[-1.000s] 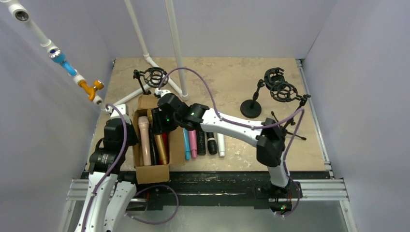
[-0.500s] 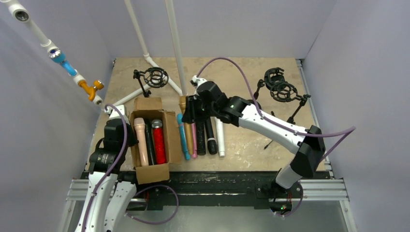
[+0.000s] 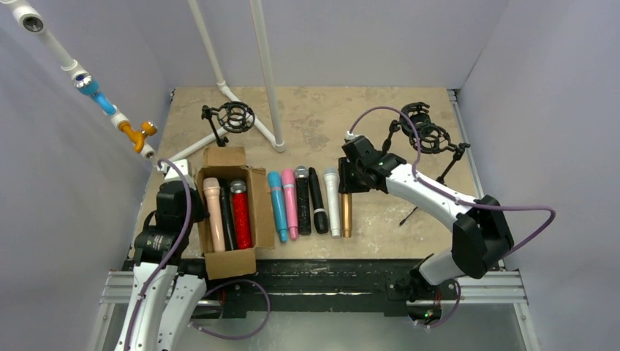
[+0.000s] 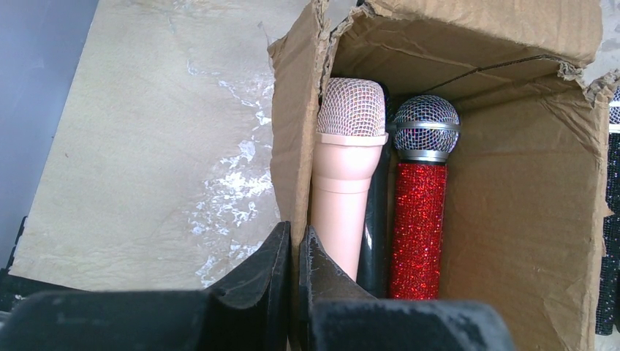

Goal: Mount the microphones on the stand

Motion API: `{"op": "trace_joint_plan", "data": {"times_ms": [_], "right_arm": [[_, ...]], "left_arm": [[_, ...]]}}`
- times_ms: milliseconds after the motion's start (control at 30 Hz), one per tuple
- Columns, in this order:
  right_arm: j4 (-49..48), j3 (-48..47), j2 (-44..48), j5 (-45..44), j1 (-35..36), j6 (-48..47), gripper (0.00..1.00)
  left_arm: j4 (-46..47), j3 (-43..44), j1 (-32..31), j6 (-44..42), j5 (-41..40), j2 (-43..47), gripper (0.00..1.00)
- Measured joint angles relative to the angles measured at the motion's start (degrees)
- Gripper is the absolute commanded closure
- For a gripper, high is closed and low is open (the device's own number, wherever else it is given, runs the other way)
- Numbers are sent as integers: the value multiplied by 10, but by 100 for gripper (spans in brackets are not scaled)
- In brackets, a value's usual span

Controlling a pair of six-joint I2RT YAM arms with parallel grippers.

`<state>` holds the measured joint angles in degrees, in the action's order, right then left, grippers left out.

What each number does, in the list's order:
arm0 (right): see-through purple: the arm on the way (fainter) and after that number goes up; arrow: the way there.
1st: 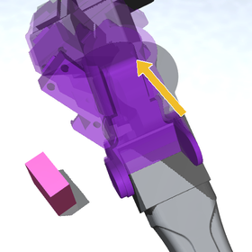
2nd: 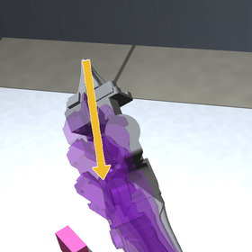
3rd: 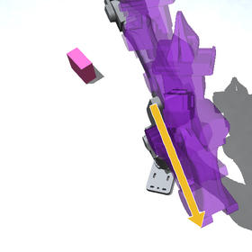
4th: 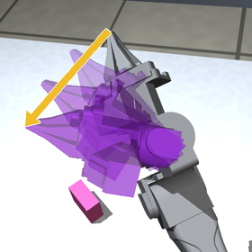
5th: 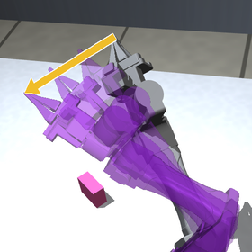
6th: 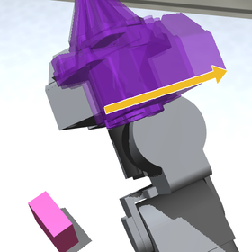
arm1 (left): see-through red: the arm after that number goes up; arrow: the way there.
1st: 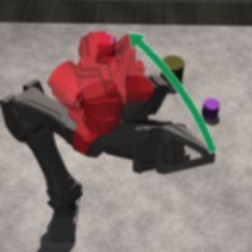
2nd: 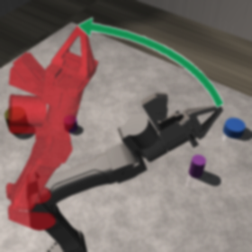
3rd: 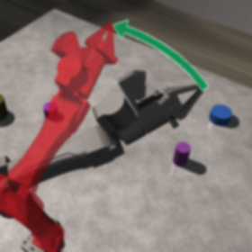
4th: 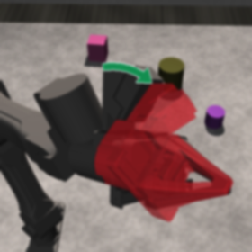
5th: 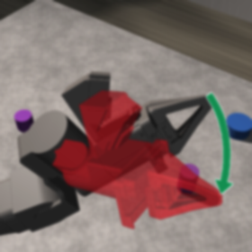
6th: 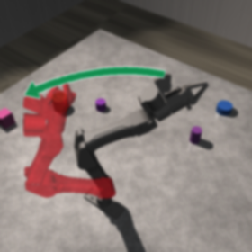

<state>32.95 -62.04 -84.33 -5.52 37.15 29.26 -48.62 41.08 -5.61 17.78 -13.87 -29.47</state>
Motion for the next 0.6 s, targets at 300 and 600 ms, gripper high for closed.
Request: {"op": "trace_joint_plan", "data": {"times_ms": [300,600], "right_arm": [[-40,14,-64,-13,-34,-13,89],[-75,14,-112,-8,-35,-11,48]], "left_arm": [[-3,0,0,0,2,6,100],[-3,0,0,0,2,8,100]]}}
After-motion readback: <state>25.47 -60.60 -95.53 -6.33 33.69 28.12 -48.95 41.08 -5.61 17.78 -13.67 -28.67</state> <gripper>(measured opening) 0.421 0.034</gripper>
